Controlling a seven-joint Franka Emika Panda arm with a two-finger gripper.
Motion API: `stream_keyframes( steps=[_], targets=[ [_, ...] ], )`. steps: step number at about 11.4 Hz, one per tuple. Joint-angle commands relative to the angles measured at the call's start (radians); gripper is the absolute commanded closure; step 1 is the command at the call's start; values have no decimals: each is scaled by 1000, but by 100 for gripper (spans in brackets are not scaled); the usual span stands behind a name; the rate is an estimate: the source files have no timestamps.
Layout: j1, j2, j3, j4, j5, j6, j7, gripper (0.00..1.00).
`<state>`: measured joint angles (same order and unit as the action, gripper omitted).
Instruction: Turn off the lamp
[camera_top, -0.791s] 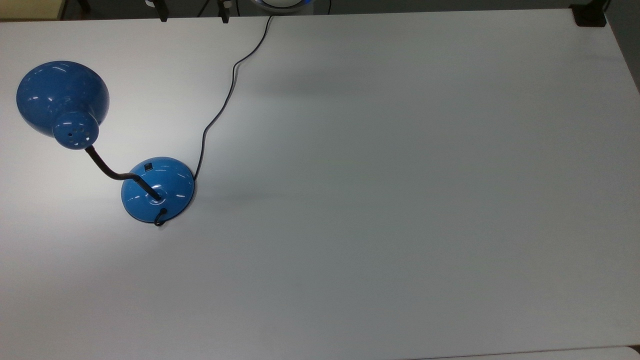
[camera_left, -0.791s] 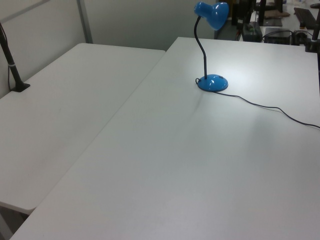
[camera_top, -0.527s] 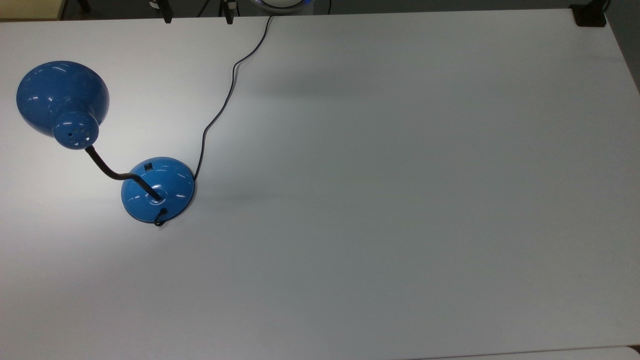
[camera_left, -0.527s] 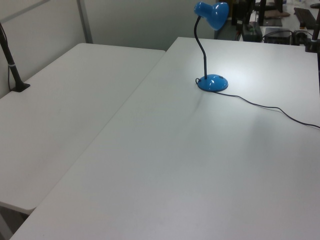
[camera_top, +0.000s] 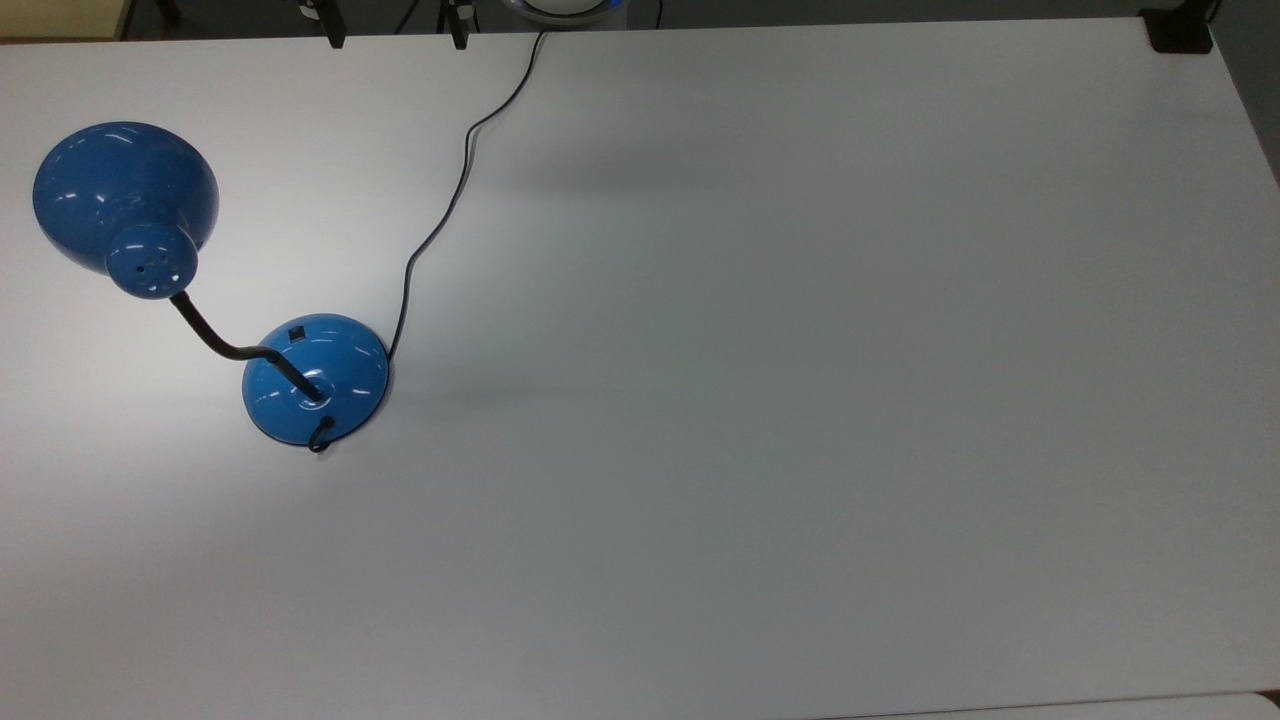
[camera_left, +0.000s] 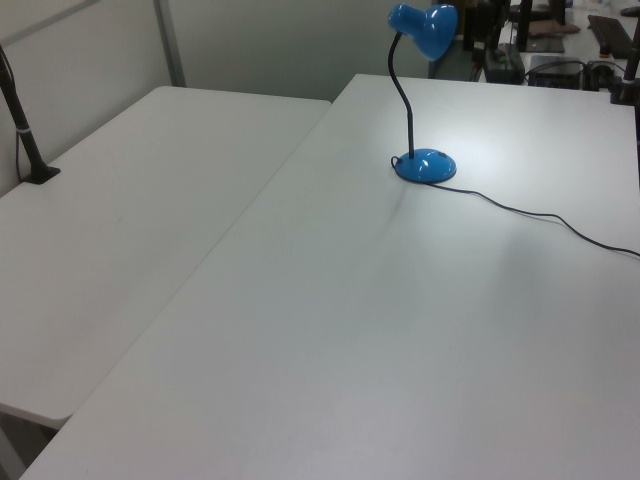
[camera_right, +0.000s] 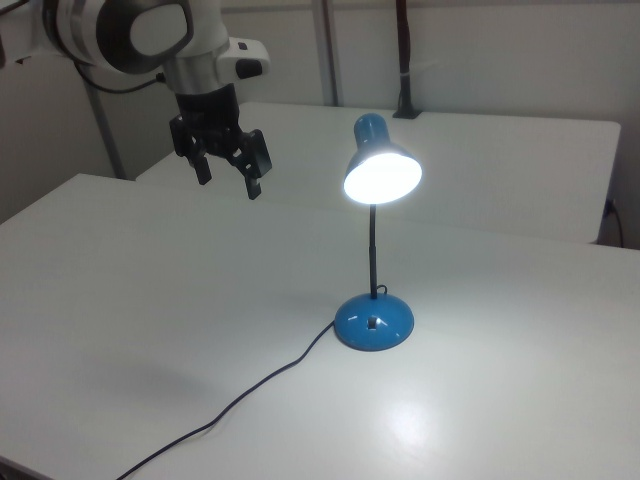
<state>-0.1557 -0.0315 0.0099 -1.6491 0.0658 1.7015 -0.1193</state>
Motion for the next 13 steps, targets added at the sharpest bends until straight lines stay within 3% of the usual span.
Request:
stream_keyframes(
  steps=[1, 3, 4, 6, 8, 10, 11, 13],
  targets=[
    [2, -4, -1, -6, -69, -77, -287, 0],
    [1, -1, -2, -21, -131, -121, -455, 0],
    [5, 1, -1, -46, -194, -120, -482, 0],
    [2, 2, -1, -99, -218, -100, -490, 5],
    [-13, 7, -8, -147, -209, -31, -499, 38],
    [-39, 22, -11, -207, -202, 60, -499, 87],
    [-54, 36, -11, -227, -201, 125, -494, 97],
    [-80, 94, -15, -239, -176, 241, -488, 100]
  ],
)
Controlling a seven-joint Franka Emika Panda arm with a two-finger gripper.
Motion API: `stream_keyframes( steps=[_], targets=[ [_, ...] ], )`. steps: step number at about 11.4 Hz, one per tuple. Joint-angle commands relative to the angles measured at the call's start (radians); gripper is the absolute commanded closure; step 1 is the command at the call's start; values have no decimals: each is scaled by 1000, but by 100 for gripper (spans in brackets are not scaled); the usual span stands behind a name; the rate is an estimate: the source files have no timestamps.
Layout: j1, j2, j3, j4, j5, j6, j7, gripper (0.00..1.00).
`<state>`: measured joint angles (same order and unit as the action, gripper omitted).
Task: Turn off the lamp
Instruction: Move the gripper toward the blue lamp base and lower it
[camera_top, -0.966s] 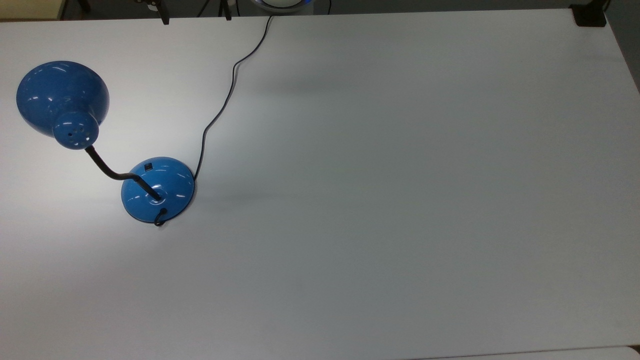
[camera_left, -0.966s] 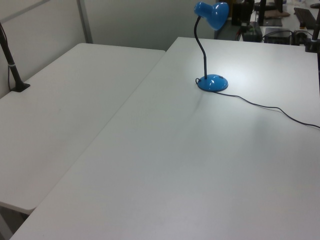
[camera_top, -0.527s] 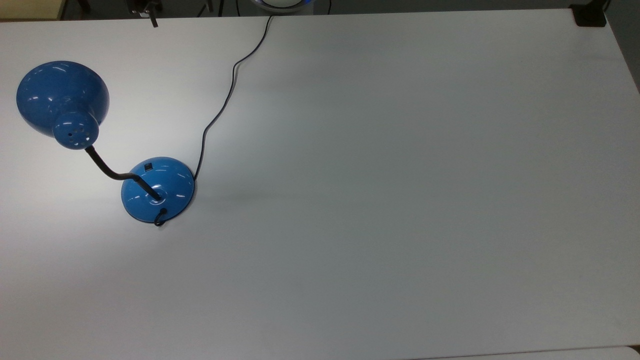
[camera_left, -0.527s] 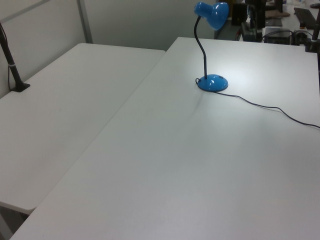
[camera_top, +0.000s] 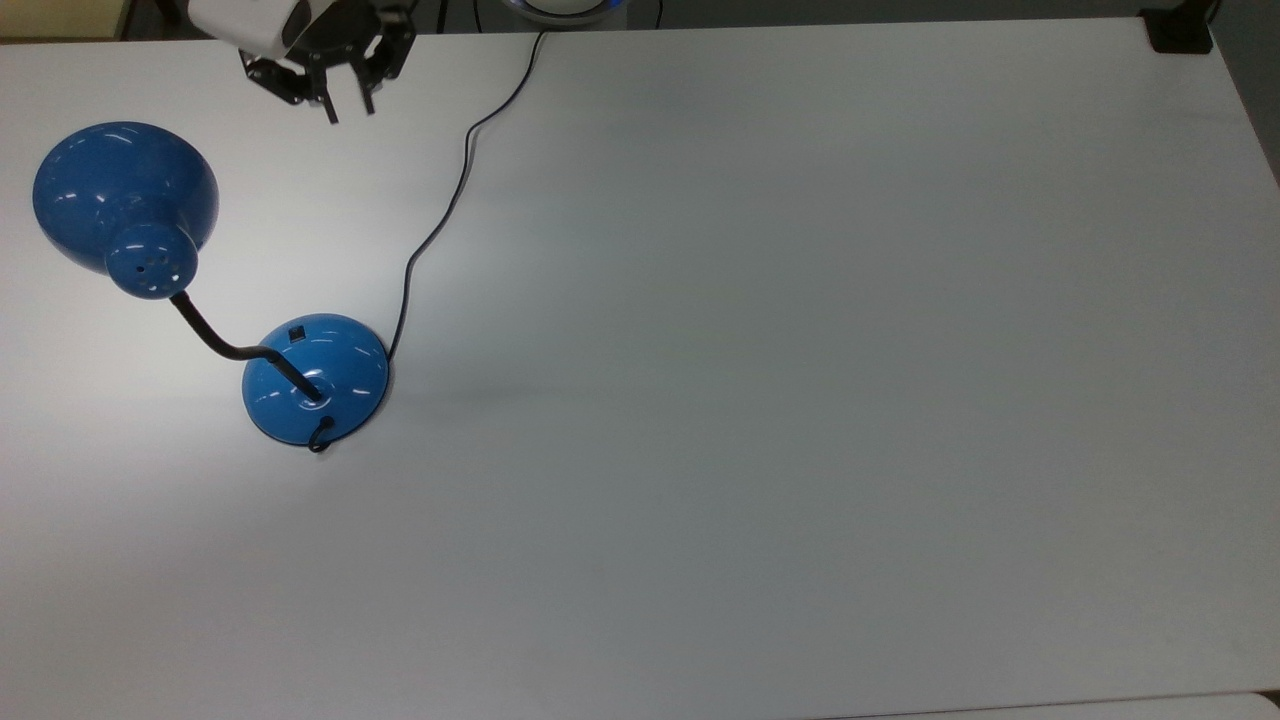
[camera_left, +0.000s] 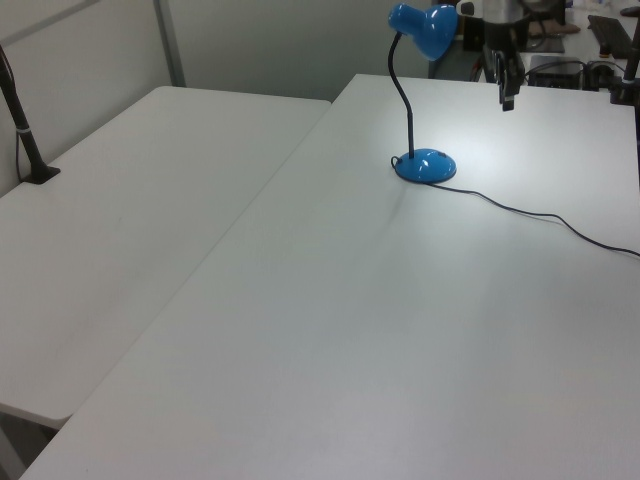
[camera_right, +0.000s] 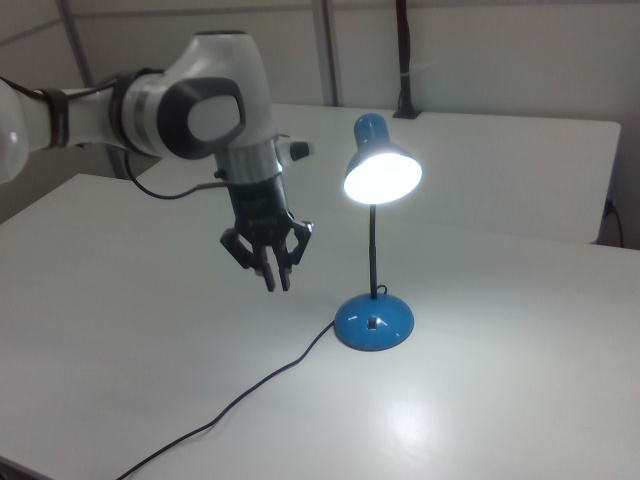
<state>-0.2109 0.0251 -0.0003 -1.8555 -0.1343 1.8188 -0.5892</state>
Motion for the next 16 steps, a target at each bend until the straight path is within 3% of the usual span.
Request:
stream_keyframes(
  steps=[1, 8, 16],
  targets=[
    [-34, 65, -12, -33, 51, 172, -18, 100],
    [-104, 196, -26, -71, 234, 529, -17, 100],
    [-117, 291, -26, -71, 255, 692, -12, 100]
  ],
)
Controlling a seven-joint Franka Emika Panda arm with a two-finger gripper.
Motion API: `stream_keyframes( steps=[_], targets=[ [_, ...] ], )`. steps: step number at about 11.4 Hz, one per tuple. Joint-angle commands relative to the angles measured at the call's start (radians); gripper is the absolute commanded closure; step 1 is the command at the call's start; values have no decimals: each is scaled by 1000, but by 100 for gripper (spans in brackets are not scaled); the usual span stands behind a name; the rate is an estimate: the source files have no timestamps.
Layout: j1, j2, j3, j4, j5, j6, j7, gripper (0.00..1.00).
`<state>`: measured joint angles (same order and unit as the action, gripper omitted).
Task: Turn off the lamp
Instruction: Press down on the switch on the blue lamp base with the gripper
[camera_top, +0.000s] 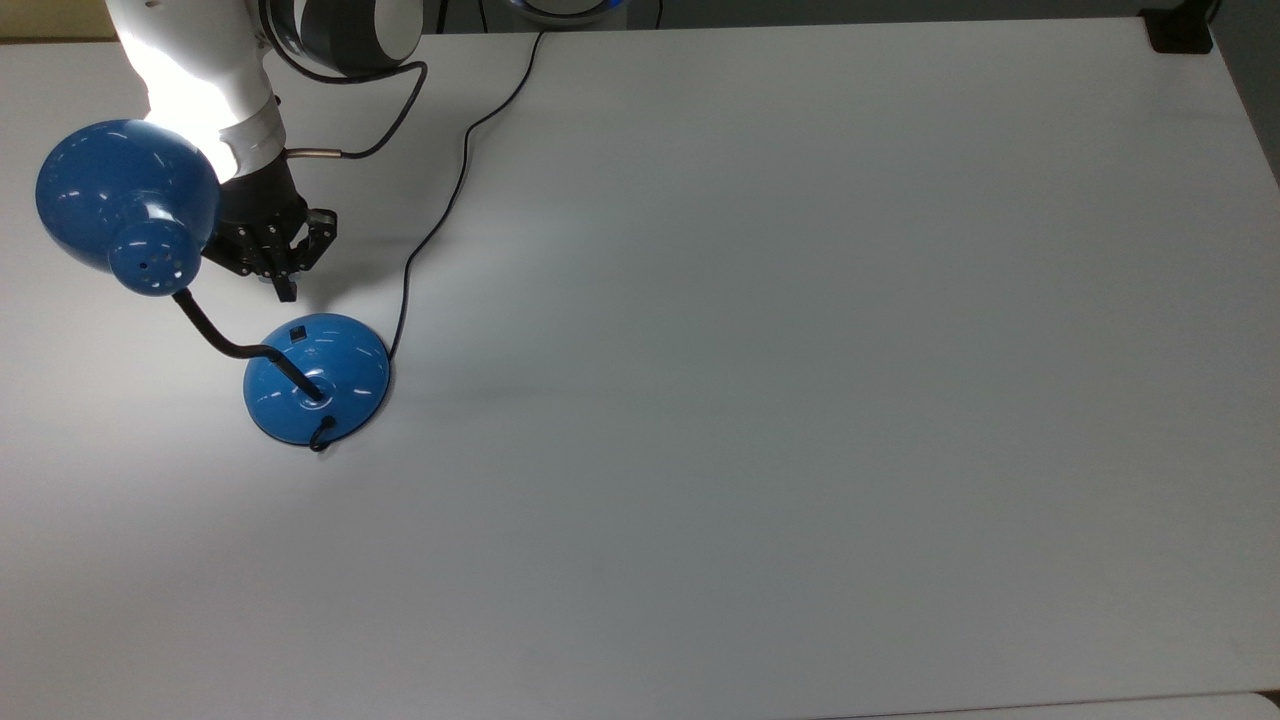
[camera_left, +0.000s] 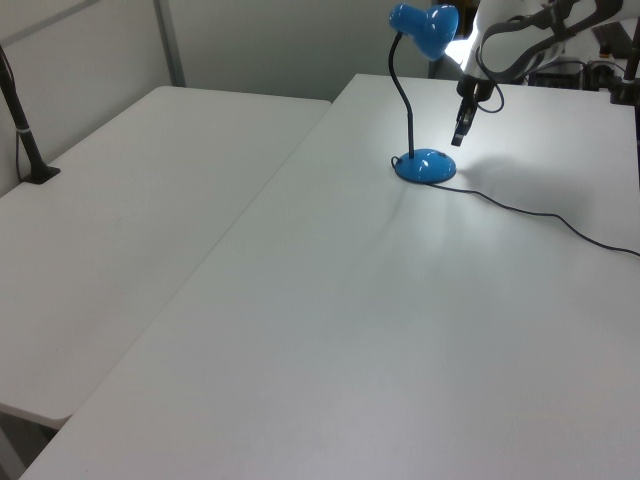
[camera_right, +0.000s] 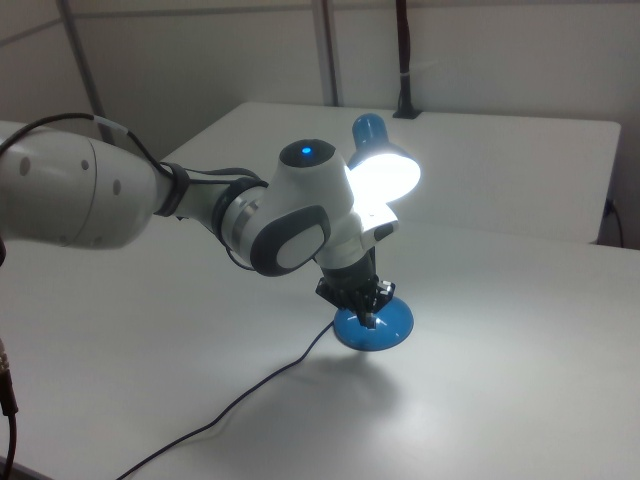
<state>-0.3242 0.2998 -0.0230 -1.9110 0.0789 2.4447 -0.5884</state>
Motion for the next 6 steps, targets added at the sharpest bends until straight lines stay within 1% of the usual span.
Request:
stream_keyframes(
  steps=[1, 4, 6],
  targets=[
    [-4, 25, -2, -16, 51, 86, -13, 100],
    [-4, 56, -3, -14, 62, 129, -11, 100],
    [-4, 70, -2, -14, 93, 155, -11, 100]
  ],
)
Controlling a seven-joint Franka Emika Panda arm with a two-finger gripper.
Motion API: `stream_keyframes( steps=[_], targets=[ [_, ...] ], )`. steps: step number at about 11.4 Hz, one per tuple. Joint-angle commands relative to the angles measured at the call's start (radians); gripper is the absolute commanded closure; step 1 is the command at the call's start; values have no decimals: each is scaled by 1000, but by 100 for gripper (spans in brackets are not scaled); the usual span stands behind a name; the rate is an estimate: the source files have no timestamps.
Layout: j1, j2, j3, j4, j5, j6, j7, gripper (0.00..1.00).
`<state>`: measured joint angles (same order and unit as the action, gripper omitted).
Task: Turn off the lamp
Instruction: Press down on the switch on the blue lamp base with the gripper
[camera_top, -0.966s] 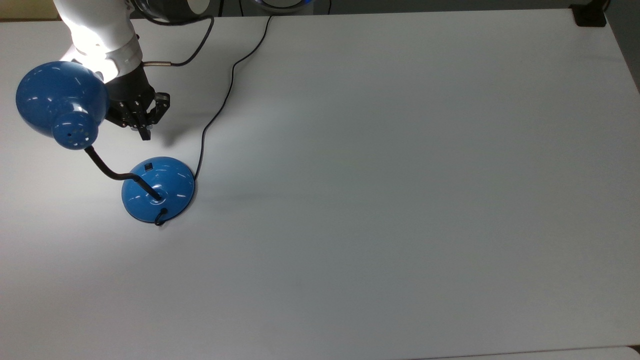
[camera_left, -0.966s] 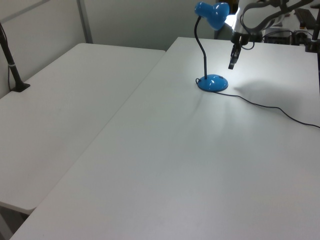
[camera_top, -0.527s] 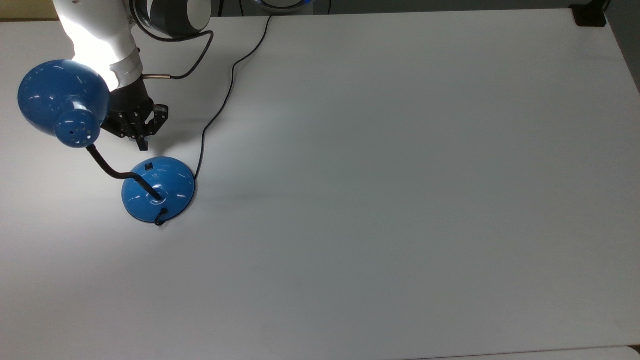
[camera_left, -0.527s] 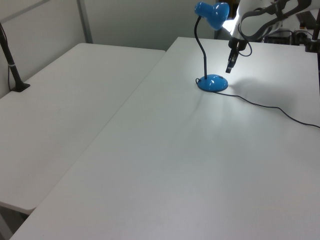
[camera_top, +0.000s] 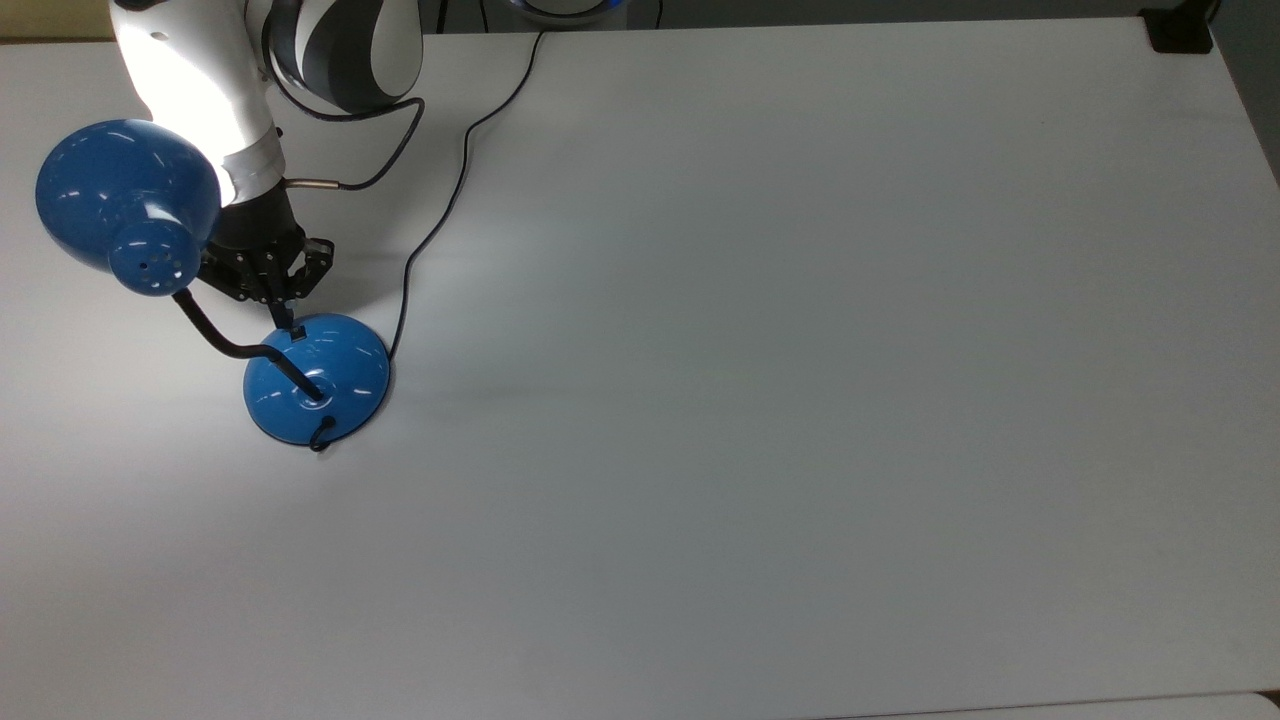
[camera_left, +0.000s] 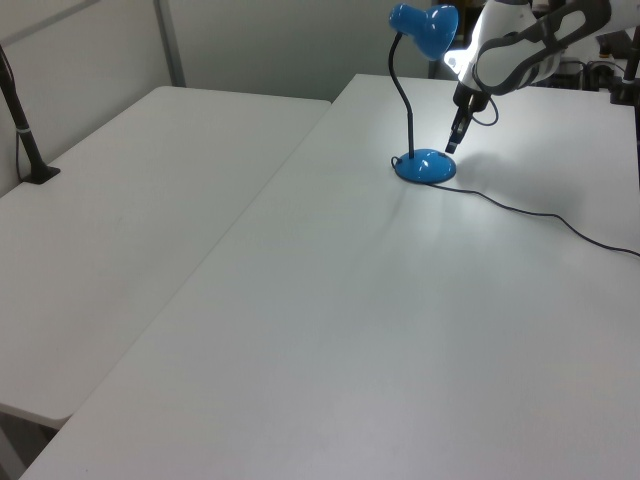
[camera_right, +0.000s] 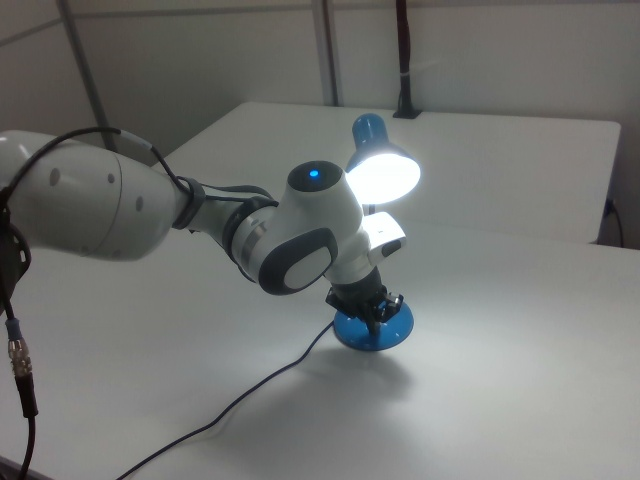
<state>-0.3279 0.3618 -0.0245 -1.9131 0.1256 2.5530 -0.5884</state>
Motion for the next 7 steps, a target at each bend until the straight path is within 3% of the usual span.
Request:
stream_keyframes(
  steps=[1, 7],
  targets=[
    [1, 12, 0, -11, 58, 56, -11, 100],
    [-8, 16, -2, -32, 55, 47, -31, 100]
  ],
)
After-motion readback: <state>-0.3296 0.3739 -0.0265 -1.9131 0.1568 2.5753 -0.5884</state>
